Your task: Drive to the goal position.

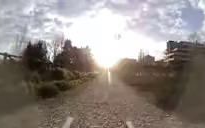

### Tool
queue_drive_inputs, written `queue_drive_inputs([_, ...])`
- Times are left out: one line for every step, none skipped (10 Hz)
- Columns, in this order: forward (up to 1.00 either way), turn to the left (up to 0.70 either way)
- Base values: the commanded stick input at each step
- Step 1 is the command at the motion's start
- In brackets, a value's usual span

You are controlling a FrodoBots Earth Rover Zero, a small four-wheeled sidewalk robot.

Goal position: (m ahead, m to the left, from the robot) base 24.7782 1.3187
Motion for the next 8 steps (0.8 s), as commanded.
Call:
queue_drive_inputs([0.50,-0.29])
queue_drive_inputs([0.50,0.00])
queue_drive_inputs([0.50,0.00])
queue_drive_inputs([0.50,0.00])
queue_drive_inputs([0.50,0.00])
queue_drive_inputs([0.50,0.00])
queue_drive_inputs([0.50,0.00])
queue_drive_inputs([0.50,0.00])
